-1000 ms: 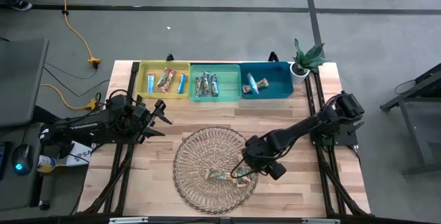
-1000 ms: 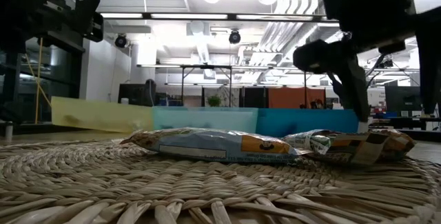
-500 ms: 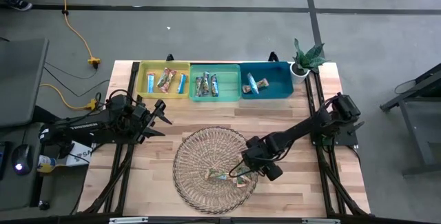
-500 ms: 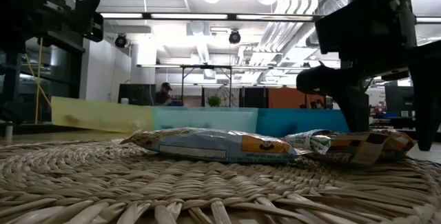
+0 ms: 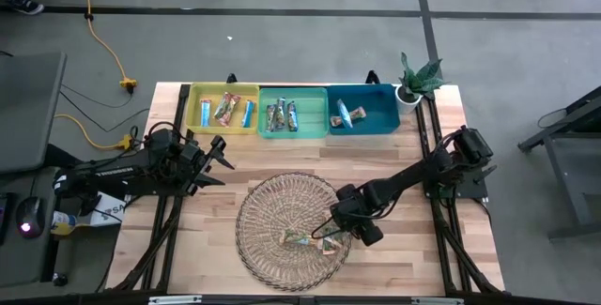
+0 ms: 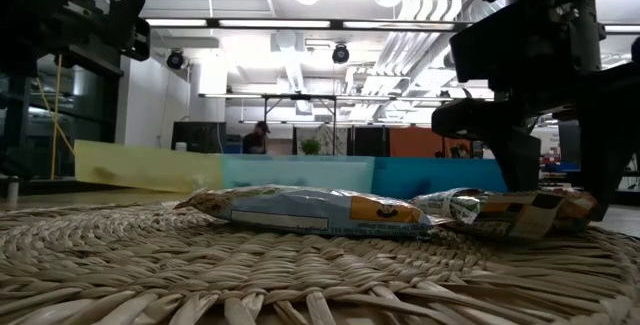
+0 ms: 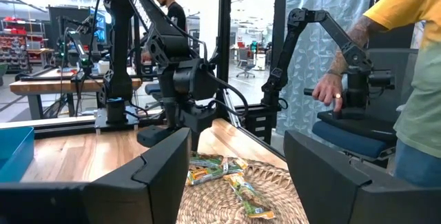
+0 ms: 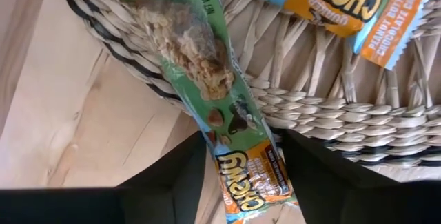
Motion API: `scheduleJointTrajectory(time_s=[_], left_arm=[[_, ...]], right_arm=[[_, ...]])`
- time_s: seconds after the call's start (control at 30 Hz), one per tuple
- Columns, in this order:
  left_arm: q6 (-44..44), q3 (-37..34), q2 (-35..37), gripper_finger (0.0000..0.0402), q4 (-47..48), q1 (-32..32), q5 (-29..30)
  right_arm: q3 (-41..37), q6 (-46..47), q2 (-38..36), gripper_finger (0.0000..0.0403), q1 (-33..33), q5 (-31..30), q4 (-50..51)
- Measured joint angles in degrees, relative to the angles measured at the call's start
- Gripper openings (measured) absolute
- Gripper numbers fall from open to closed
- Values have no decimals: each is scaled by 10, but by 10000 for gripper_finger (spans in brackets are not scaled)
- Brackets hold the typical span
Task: Pick and place Granola Bars by type
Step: Put the yellow granola bar into the blue bin
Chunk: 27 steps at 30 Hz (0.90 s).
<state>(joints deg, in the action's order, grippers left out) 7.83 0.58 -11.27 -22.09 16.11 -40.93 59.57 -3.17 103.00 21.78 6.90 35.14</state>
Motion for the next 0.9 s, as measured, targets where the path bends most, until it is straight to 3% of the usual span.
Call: scheduleJointTrajectory(time_s=[0.3,0.9], left_arm=[[0,0,0,230,0,0,0],[0,0,0,230,0,0,0]], right_arm=[[-1,17,0,143,0,-5,1],[6,52,-38,110,0,-26,8]])
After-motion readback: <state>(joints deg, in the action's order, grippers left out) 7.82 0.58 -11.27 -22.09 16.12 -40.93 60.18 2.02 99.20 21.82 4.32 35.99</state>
